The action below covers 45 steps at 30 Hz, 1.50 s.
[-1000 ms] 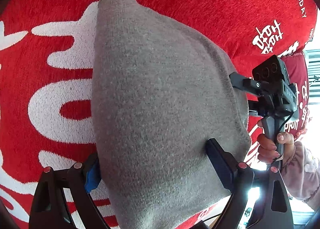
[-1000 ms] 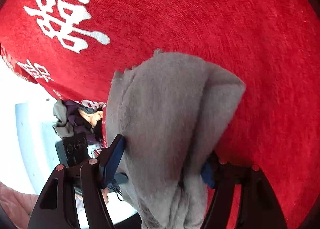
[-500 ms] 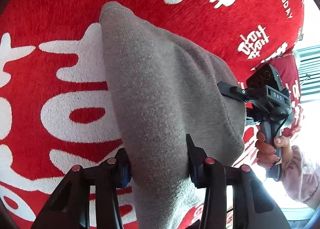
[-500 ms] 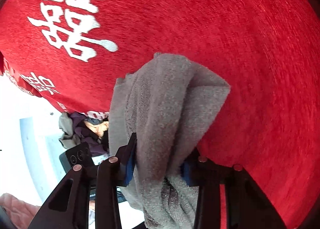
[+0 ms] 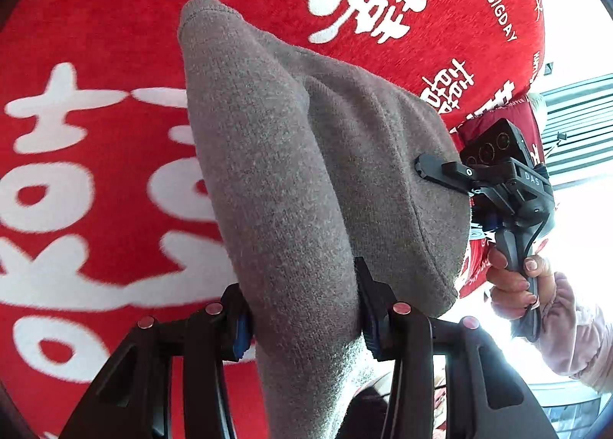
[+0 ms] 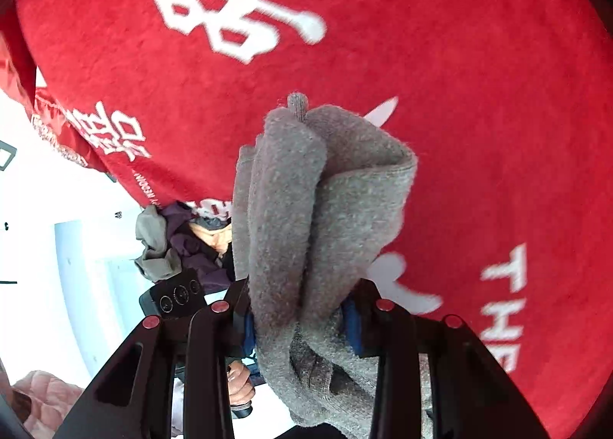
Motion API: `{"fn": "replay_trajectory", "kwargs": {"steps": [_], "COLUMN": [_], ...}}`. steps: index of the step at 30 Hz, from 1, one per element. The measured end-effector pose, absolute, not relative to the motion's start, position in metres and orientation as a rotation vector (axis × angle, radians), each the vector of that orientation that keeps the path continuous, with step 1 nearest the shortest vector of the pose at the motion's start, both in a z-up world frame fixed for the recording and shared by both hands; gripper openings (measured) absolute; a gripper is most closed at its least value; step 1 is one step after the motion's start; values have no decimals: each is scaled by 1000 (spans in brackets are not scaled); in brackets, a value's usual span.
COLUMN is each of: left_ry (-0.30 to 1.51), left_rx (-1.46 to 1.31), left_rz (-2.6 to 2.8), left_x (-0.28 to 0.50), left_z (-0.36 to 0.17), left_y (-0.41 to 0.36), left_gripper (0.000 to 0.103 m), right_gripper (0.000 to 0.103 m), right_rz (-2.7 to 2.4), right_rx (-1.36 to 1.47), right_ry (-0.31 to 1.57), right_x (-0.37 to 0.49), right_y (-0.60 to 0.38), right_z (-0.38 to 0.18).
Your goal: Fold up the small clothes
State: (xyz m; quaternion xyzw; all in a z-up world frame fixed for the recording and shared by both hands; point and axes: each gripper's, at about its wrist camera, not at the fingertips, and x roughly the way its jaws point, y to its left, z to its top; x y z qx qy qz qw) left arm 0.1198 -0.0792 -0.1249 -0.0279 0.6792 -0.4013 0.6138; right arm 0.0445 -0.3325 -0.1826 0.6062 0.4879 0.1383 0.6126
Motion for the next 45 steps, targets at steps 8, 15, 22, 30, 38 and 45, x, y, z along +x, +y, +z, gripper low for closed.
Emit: {"fn": "replay_trajectory", "kwargs": {"steps": [8, 15, 22, 30, 38, 45], "left_ry": [1567, 1561, 1581, 1519, 1475, 1455], "left_rx": [-1, 89, 45, 87, 163, 253], "left_rz": [-860, -746, -629, -517, -411, -450], "left_x": [112, 115, 124, 124, 135, 111], "left_z": [-118, -149, -171, -147, -146, -155], "left_y": [-7, 33, 61, 74, 78, 58], "left_gripper": [46, 46, 55, 56, 56, 75], "right_gripper": [39, 39, 41, 48, 8, 7], "right_rz": [364, 331, 124, 180, 202, 118], "right_rx": [1405, 1226, 975, 1029, 983, 732], "right_ry": [1183, 1311, 1455, 1388, 1413, 1528], "right_x": [55, 81, 89, 65, 88, 76], "right_y": [-257, -216, -233, -229, -198, -197], "right_z": [-182, -199, -211, -183, -186, -194]}}
